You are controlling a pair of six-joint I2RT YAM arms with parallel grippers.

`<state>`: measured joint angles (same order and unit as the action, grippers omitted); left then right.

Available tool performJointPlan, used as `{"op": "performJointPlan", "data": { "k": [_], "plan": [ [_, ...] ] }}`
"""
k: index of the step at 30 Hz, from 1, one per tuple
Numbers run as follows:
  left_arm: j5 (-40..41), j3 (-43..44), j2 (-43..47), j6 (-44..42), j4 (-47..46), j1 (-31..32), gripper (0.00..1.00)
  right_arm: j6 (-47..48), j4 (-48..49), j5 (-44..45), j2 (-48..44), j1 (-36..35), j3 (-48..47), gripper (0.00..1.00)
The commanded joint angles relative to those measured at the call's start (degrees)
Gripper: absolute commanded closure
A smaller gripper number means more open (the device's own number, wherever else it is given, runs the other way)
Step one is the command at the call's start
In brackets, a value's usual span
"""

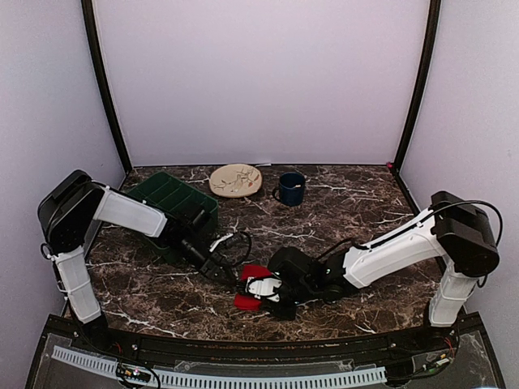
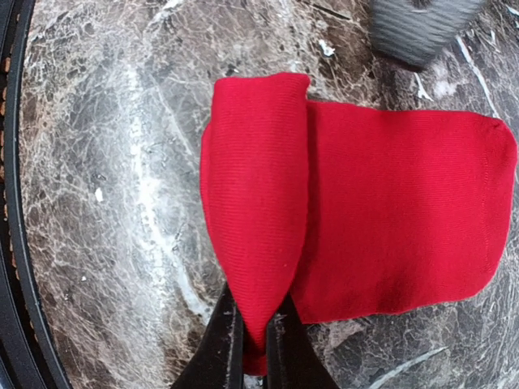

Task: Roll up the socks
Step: Roll the sock at the center of the board.

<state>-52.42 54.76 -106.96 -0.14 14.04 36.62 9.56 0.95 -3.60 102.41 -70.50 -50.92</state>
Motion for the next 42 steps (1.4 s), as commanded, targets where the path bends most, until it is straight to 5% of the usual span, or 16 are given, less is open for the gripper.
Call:
{"op": "performJointPlan", "data": {
  "k": [1, 15, 25, 42],
  "plan": [
    [0.98, -1.78, 3.52, 3.63, -6.64, -0.23, 0.69, 0.05, -1.60, -2.02, 1.24, -0.47, -2.19, 1.00],
    [4.57, -8.04, 9.52, 10.64, -16.12, -0.23, 0.70, -3.76, -7.85, -17.08, 4.30, 4.34, -6.74, 1.00],
    [22.23, -16.67, 20.99, 13.71, -24.30, 0.05, 0.70, -5.69, -10.66, -27.96, 7.64, 8.55, -9.57, 1.00],
    [44.95, -23.25, 33.82, 4.75, -27.66, 18.72, 0.69, -8.24, -17.94, -42.09, 14.01, 13.50, -17.52, 1.00]
  ]
}}
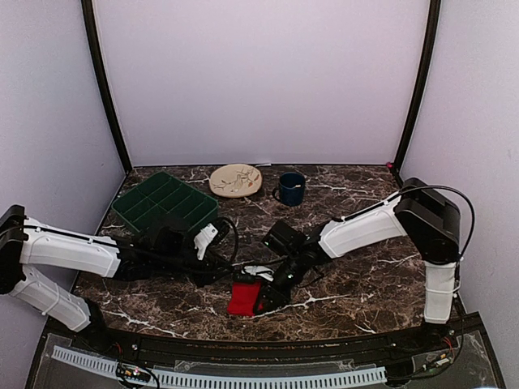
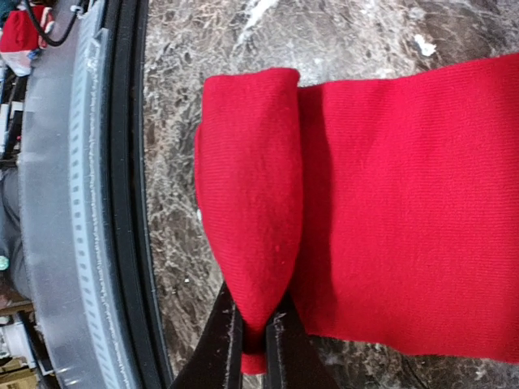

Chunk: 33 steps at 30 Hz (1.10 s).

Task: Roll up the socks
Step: Roll the sock at the center of the board.

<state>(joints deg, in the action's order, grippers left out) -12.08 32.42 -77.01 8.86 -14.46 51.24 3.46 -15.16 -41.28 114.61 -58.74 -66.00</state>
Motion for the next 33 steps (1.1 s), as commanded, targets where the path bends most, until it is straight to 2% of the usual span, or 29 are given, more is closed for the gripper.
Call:
{"op": "performJointPlan", "data": {
  "k": [1, 9, 12, 15, 22, 25, 33],
  "plan": [
    [5.59, -0.99, 4.69, -4.63, 1.56, 5.07, 0.69, -2.21, -2.08, -4.81, 2.09, 1.97, -2.59, 1.00],
    [16.56, -2.93, 11.23, -3.20, 4.48, 11.24, 0.69, -2.33, -3.56, -6.76, 3.18, 2.83, -3.91, 1.00],
    [18.10, -3.40, 13.38, -4.79, 5.23, 13.06, 0.69, -2.34, -3.81, -7.59, 3.57, 3.25, -4.21, 1.00],
    [16.16, -3.42, 13.46, -7.12, 6.36, 14.47, 0.69, -2.07, -4.76, -8.44, 4.23, 3.62, -4.93, 1.00],
    [7.72, 1.90, 4.68, -14.03, 14.36, 17.97, 0.68, -1.89, -6.64, -11.25, 5.82, 4.33, -6.19, 0.99],
    [6.88, 3.98, 1.74, -15.89, 15.98, 18.01, 0.67, -1.95, -7.15, -12.09, 6.38, 4.41, -6.25, 0.99],
    [6.62, 8.91, -6.04, -20.18, 19.13, 18.01, 0.56, -1.97, -7.10, -13.25, 6.69, 4.42, -5.90, 0.99]
  ]
}}
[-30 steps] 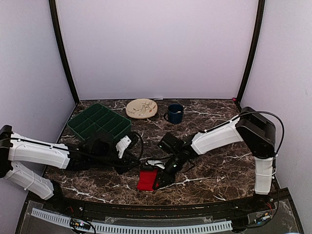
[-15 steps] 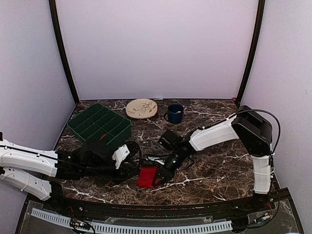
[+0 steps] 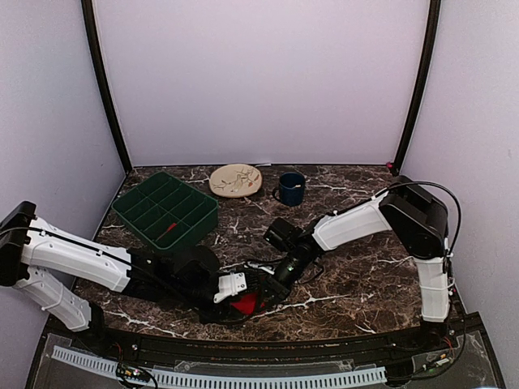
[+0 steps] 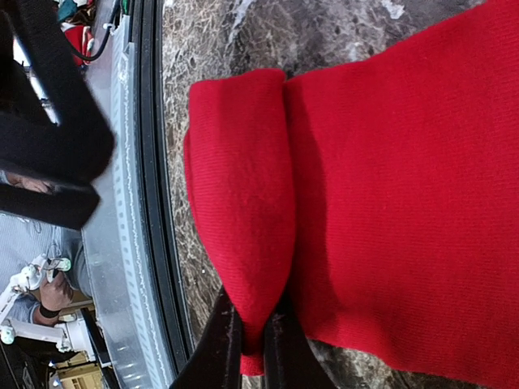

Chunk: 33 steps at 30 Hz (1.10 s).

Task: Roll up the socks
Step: Roll the sock at the center of the board.

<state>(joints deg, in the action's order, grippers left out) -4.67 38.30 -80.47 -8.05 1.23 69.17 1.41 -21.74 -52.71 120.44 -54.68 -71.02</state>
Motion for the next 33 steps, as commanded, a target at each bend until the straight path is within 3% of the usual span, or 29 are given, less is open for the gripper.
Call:
{"op": "performJointPlan", "data": {
  "k": [1, 21, 30, 33],
  "plan": [
    [-0.97, 3.77, -3.68, -3.71, 3.95, 0.09, 0.55, 0.01, -0.43, -1.81, 0.85, 0.36, -0.87, 0.99],
    [4.88, 5.68, -9.39, -6.15, 3.67, -1.89, 0.55, 1.23, -1.91, -3.39, 0.93, 0.42, -0.92, 0.99],
    [-1.18, 6.99, -11.43, -7.17, 6.07, -2.72, 0.56, 0.48, -0.84, -3.59, 0.60, 0.45, -0.14, 0.99],
    [-3.44, 7.12, -11.52, -7.79, 6.45, -2.89, 0.61, -0.19, 0.12, -3.64, 0.29, 0.44, 0.49, 0.99]
  ]
}}
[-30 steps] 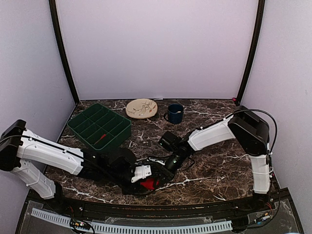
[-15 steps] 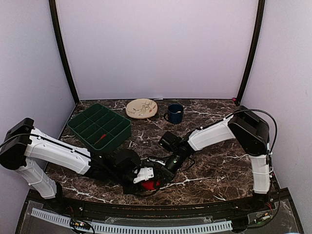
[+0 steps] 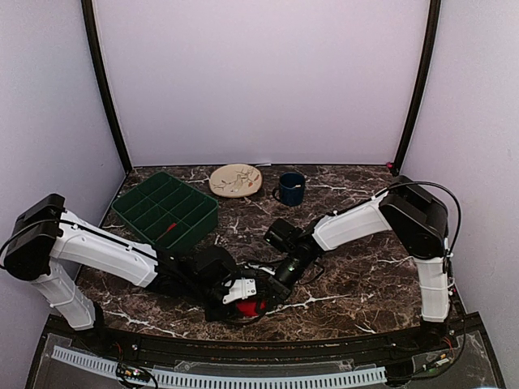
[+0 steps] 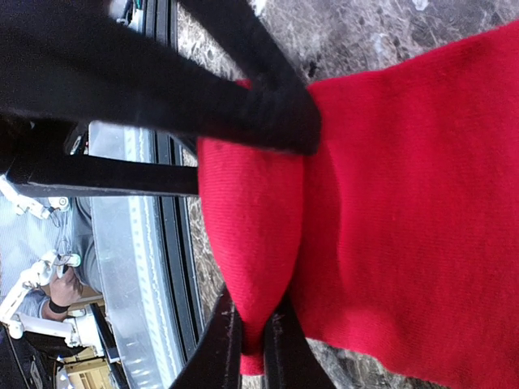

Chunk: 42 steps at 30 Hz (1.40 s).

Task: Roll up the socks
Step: Roll the sock at the center of the board.

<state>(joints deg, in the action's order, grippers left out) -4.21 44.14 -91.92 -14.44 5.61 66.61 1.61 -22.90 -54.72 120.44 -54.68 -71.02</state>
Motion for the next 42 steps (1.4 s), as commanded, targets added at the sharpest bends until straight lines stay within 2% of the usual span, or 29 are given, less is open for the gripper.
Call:
{"op": "performJointPlan", "data": {
  "k": [1, 5, 9, 15, 23, 33, 42],
  "plan": [
    [-4.81, 1.50, -0.31, -1.67, 2.42, -0.46, 0.63, -0.58, 1.57, -1.61, 0.22, 0.45, 0.68, 0.99],
    [-7.76, 3.03, -1.76, -2.64, 5.05, -0.91, 0.81, -1.19, 2.54, -1.38, -0.49, 0.44, 1.68, 0.99],
    [-10.44, 3.76, -2.13, -2.82, 6.41, -1.94, 0.87, -1.84, 3.45, -0.82, -1.13, 0.45, 2.80, 0.95],
    [-16.47, 5.94, -2.56, -2.84, 9.29, -4.77, 0.89, -3.85, 6.13, -0.22, -2.98, 1.75, 5.49, 0.82],
    [-21.25, 6.94, -3.01, -2.30, 11.67, -6.64, 0.89, -8.43, 11.93, 2.17, -7.19, 3.56, 10.77, 0.75],
    [-26.70, 5.91, -4.04, -0.06, 11.97, -7.11, 0.88, -15.51, 21.95, 9.41, -13.03, 4.31, 18.97, 0.69],
    [-31.58, 7.27, -7.46, 2.47, 14.05, -9.54, 0.87, -14.54, 25.51, 24.47, -20.33, 4.06, 25.62, 0.70]
  ]
}}
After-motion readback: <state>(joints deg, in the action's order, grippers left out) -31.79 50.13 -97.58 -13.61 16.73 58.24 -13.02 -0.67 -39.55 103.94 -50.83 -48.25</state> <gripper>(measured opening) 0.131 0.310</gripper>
